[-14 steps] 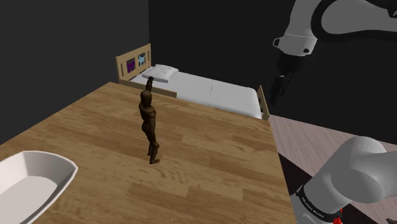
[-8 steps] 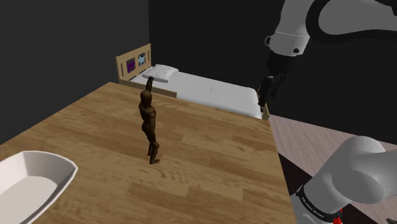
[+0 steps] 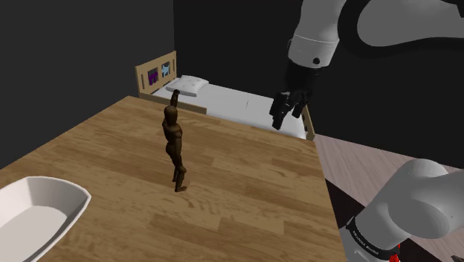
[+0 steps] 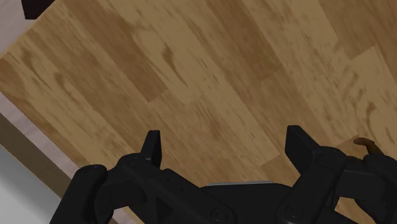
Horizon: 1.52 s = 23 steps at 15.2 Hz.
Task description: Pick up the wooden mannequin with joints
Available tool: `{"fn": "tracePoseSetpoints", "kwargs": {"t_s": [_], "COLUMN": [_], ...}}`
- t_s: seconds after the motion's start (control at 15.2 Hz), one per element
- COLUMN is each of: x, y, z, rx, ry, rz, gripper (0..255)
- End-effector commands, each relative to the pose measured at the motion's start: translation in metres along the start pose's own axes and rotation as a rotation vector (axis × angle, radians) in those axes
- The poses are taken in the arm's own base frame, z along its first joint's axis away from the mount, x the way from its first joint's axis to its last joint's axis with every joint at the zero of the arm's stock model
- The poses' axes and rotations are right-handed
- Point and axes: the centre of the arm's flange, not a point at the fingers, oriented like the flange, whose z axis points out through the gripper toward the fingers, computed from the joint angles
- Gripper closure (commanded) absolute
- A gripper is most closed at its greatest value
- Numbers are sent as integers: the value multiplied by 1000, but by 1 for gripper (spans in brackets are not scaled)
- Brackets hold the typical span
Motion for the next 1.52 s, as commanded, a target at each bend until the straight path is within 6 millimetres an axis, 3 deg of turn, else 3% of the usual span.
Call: {"fn": "tracePoseSetpoints", "kwargs": {"t_s": [0.0, 1.25, 1.45], "x": [7, 93, 96], "y": [-28, -262, -270], "z": [-4, -26, -17], "rx": [-2, -41, -42], "ry": [15, 154, 159], "rz": [24, 227, 234], "gripper": [0, 0, 0]}}
